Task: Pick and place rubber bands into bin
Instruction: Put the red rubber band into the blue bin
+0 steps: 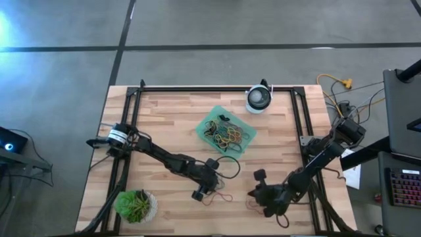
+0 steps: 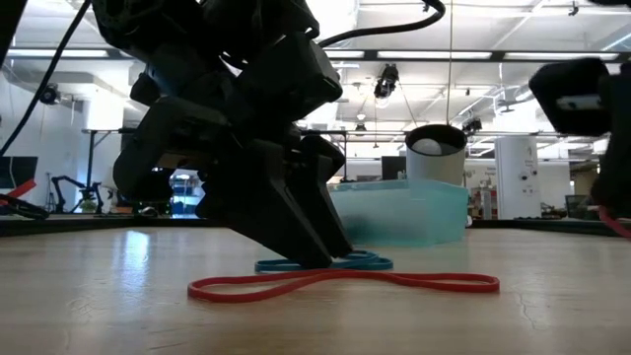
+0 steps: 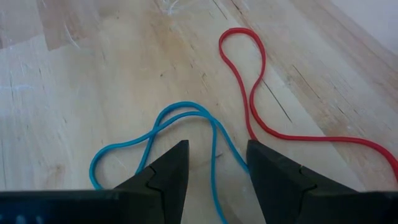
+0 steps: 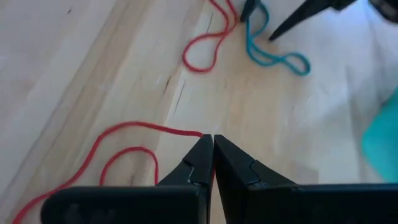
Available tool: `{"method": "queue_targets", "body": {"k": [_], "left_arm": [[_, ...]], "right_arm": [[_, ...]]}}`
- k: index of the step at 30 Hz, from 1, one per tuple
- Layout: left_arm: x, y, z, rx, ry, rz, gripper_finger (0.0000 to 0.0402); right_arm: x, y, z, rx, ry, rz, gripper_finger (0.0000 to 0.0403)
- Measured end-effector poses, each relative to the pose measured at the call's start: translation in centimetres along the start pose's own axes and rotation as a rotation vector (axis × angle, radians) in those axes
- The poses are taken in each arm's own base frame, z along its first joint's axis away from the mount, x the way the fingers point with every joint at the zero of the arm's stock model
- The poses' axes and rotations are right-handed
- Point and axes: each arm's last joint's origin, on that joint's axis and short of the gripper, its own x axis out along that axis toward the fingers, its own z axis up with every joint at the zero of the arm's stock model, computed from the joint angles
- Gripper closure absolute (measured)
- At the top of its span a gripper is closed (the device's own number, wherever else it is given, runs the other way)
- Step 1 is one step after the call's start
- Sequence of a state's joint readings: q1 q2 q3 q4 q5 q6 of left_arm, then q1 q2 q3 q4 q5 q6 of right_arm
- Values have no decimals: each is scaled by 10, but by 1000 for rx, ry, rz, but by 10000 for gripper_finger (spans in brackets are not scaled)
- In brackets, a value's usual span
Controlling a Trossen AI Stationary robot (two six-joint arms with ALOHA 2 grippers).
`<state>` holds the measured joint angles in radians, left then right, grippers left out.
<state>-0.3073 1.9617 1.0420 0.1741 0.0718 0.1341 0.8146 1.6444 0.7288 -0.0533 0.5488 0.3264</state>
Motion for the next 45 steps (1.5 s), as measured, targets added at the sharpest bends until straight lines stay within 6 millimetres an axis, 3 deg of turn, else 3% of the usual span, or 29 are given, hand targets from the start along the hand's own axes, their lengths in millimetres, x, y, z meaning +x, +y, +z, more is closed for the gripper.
{"method": "queue_targets", "body": {"k": [15,31,38,45], "left_arm": [[0,0,0,0,1,0,253],[0,0,-1,0,2,0,253],[0,0,-1,0,2,0,253],[0,0,-1,1,2,0,253]], "right_arm": [[-17,-1,34,-213,-18,-256,395],[-56,-19,83,-364,77,-536,394],[-66,-43,99,-397,124,-685,394],[-66,-91,106,-321,210,-786,394]]}}
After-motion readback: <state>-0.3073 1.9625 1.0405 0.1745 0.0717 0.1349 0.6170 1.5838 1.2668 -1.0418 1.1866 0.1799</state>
